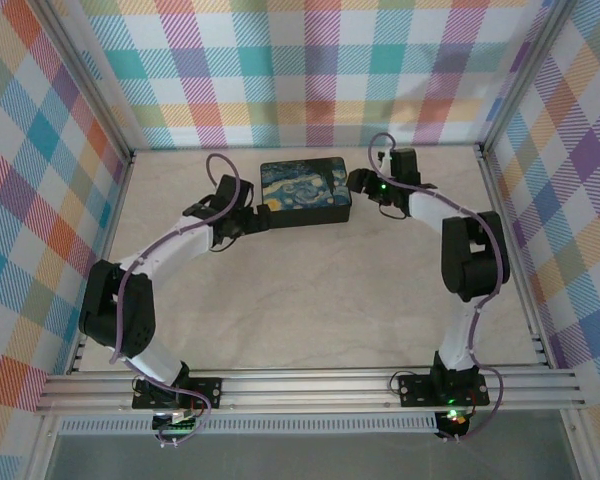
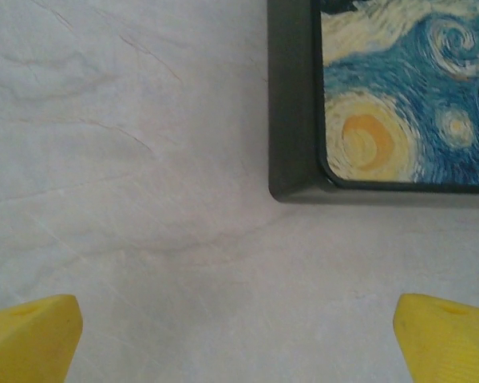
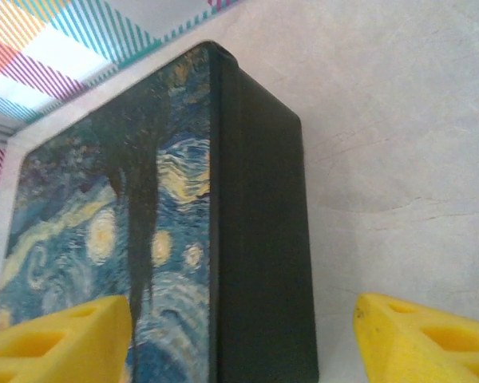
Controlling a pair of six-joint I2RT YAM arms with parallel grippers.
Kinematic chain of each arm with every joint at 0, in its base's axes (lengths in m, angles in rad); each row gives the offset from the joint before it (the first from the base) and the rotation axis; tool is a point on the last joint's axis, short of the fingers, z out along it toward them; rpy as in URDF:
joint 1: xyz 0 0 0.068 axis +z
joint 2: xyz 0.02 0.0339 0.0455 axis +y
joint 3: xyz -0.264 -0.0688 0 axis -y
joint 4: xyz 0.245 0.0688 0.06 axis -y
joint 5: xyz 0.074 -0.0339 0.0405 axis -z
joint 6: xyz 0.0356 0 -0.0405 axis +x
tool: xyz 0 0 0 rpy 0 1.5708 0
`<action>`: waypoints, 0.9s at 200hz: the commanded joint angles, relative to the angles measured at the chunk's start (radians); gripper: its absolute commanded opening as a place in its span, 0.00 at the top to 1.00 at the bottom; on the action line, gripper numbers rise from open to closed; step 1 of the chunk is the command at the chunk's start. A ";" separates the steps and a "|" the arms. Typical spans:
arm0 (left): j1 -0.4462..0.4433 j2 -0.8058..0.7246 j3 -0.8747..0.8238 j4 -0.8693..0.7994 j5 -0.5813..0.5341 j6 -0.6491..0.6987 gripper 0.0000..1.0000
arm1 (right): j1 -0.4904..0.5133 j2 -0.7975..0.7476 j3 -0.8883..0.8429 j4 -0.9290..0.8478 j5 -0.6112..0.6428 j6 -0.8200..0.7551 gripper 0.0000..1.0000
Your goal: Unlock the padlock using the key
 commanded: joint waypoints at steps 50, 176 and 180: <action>-0.049 -0.096 -0.014 -0.135 -0.064 -0.050 0.00 | 0.060 0.021 -0.026 0.025 -0.061 0.029 0.38; -0.043 0.058 0.055 -0.103 -0.082 -0.308 0.00 | 0.312 -0.277 -0.389 0.296 -0.323 0.153 0.39; -0.043 0.066 0.057 -0.089 -0.066 -0.319 0.00 | 0.309 -0.289 -0.393 0.285 -0.315 0.151 0.39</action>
